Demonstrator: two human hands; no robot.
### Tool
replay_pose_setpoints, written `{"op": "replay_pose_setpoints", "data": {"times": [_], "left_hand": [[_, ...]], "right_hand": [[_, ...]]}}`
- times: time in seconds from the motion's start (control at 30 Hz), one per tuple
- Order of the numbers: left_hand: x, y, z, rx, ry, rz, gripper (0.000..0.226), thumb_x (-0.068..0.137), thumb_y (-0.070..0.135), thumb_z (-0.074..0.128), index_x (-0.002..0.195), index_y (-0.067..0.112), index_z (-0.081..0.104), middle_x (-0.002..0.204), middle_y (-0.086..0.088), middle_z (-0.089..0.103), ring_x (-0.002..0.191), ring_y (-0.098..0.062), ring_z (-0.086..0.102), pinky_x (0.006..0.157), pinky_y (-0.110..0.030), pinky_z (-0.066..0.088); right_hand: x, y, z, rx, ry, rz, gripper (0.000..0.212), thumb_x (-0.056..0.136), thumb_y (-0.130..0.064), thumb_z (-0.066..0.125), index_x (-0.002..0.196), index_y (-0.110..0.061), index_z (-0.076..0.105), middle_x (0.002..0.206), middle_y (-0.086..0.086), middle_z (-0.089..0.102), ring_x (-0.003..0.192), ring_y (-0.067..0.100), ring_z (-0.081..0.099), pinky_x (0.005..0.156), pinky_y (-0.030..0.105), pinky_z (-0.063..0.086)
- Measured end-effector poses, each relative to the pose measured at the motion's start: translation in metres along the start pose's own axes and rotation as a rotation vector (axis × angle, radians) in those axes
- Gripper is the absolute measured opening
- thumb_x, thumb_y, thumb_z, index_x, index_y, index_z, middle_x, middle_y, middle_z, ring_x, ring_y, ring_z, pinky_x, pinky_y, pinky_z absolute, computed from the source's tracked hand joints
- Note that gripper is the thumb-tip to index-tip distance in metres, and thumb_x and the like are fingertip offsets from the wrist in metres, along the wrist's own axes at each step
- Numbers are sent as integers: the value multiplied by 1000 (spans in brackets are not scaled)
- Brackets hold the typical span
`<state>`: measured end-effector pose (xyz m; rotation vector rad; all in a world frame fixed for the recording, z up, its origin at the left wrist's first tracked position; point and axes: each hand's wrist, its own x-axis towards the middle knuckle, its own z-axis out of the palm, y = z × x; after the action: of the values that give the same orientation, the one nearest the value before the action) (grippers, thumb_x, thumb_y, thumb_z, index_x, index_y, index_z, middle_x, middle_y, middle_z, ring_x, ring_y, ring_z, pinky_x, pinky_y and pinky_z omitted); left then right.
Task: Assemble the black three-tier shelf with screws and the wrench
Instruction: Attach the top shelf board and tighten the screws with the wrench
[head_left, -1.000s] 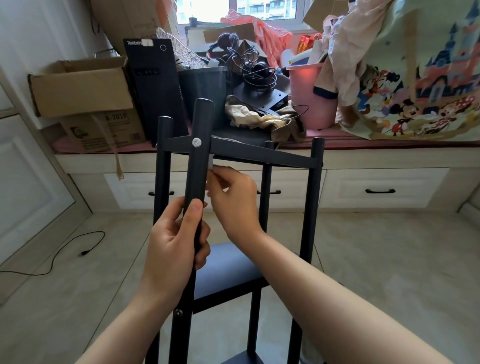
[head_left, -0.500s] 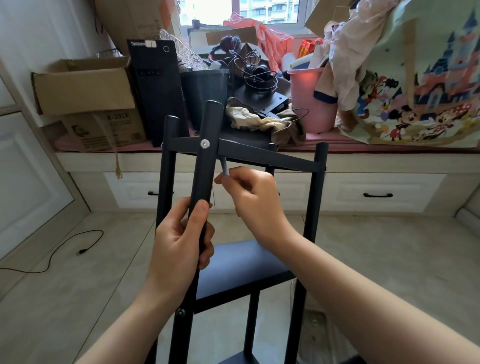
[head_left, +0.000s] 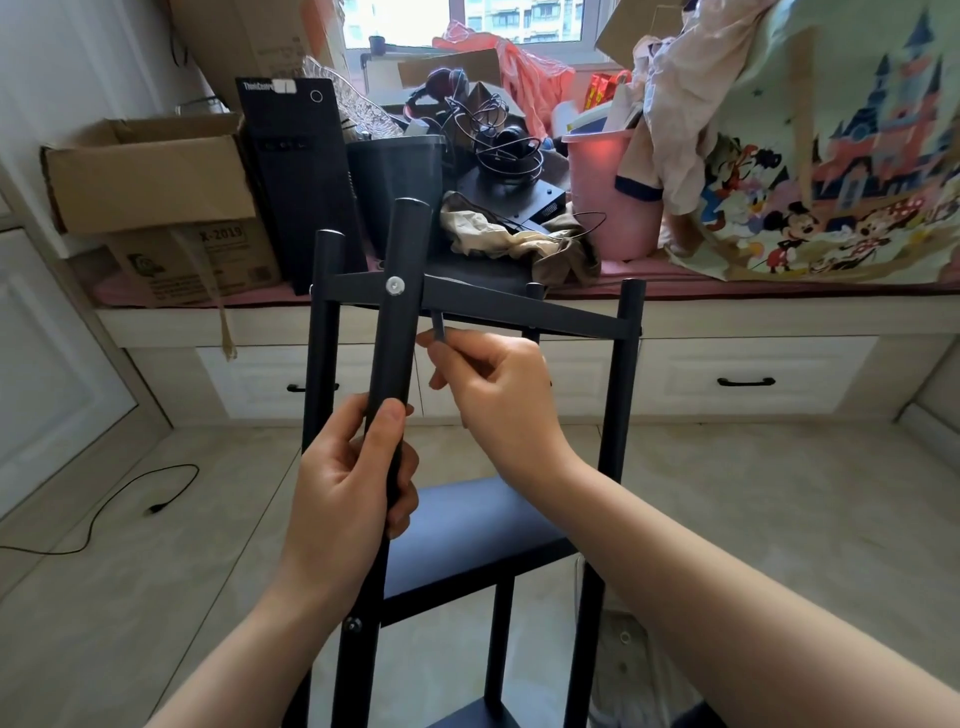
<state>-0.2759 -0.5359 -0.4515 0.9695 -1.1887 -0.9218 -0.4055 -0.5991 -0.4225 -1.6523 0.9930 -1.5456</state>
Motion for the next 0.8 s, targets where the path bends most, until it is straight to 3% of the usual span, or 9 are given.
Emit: {"op": "replay_pose_setpoints", "data": {"times": [0.23, 0.4, 0.5, 0.63, 0.8], "left_hand": [[-1, 1, 3, -15, -7, -10, 43, 79, 60, 60, 89, 18, 60, 58, -5, 42, 43, -18, 34, 39, -21, 29], [-3, 2, 4, -13, -10, -4, 35, 94, 53, 61, 90, 17, 60, 58, -5, 42, 42, -18, 35, 38, -22, 29], [-3, 1, 4, -12, -8, 0, 35, 95, 49, 58, 91, 14, 58, 58, -6, 42, 41, -18, 34, 39, -22, 29], [-2, 2, 4, -11, -9, 1, 34, 95, 51, 59, 90, 18, 60, 58, -6, 43, 41, -18, 35, 39, -21, 29], [-1, 2, 5, -13, -29, 8, 31, 89, 54, 60, 89, 24, 64, 57, -4, 42, 41, -17, 35, 38, -22, 29]], "right_hand": [[2, 5, 11, -50, 90, -26, 17, 94, -19, 65, 90, -9, 78, 68, -2, 69, 55, 5, 55, 63, 29, 46], [4, 13, 22, -109, 178, -105, 15, 94, -17, 65, 94, -10, 79, 76, -2, 75, 67, 5, 66, 66, 22, 50], [4, 14, 28, -98, 219, -144, 16, 94, -16, 65, 93, -9, 79, 78, -1, 75, 70, 2, 64, 68, 16, 49], [5, 14, 40, -38, 258, -98, 16, 93, -17, 65, 95, -10, 79, 78, 4, 74, 75, 19, 63, 74, 38, 51], [11, 13, 49, 16, 305, -3, 16, 94, -15, 64, 99, -10, 78, 82, 9, 73, 82, 24, 62, 80, 45, 51]]}}
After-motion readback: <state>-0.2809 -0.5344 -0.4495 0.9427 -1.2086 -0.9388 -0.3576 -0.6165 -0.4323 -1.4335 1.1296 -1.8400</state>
